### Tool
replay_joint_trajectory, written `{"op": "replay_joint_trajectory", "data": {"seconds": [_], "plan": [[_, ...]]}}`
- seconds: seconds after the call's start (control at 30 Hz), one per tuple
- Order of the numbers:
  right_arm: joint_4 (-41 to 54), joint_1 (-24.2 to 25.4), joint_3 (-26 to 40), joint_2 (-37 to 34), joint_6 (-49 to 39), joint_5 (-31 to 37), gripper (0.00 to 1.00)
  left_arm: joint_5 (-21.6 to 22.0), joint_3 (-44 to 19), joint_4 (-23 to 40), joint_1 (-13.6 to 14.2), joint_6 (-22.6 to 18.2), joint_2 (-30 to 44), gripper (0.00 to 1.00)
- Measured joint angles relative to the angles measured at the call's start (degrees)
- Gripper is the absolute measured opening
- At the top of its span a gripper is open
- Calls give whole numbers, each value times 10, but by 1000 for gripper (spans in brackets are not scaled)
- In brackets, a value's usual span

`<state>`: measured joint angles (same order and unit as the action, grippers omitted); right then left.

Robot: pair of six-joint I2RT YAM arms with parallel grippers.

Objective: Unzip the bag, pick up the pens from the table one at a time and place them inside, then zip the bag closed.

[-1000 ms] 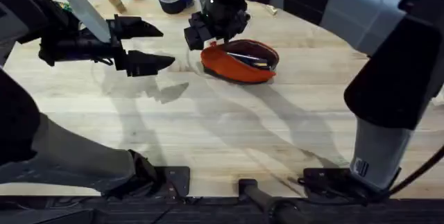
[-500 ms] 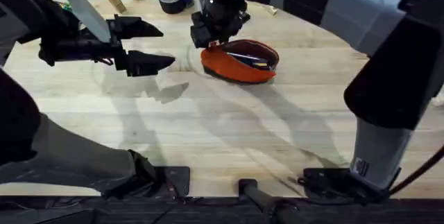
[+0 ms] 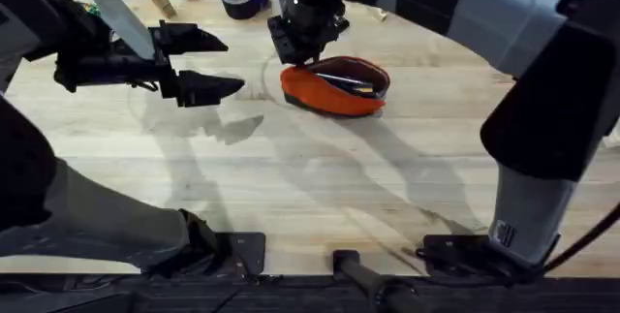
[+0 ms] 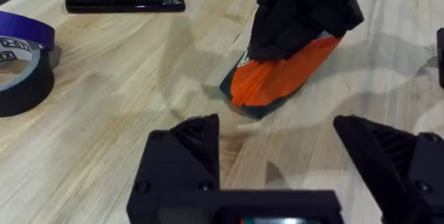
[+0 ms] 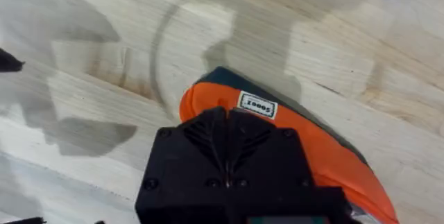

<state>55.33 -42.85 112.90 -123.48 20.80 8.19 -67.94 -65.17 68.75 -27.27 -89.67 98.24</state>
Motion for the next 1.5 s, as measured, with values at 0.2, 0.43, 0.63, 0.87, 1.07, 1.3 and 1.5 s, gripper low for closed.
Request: {"op": "replay_joint_trajectory", "data": {"seconds": [0.2, 0.43, 0.63, 0.87, 1.07, 1.3, 1.5], "plan": [[3, 0, 6, 0, 0, 9, 29, 0, 0, 0, 0, 0, 0, 993], [48, 0, 68, 0, -3, 36, 29, 0, 0, 0, 0, 0, 0, 992], [65, 0, 92, 0, -5, 44, 29, 0, 0, 0, 0, 0, 0, 993], [73, 0, 92, 0, -5, 45, 29, 0, 0, -2, 0, 0, 0, 993], [117, 0, 98, 0, -6, 45, 29, 0, 0, -2, 0, 0, 0, 993], [177, 0, 152, 0, -14, 45, 29, 0, 0, -2, 0, 0, 0, 994], [229, 2, 187, 0, -26, 45, 30, 0, 0, -2, 0, 0, 0, 993]]}}
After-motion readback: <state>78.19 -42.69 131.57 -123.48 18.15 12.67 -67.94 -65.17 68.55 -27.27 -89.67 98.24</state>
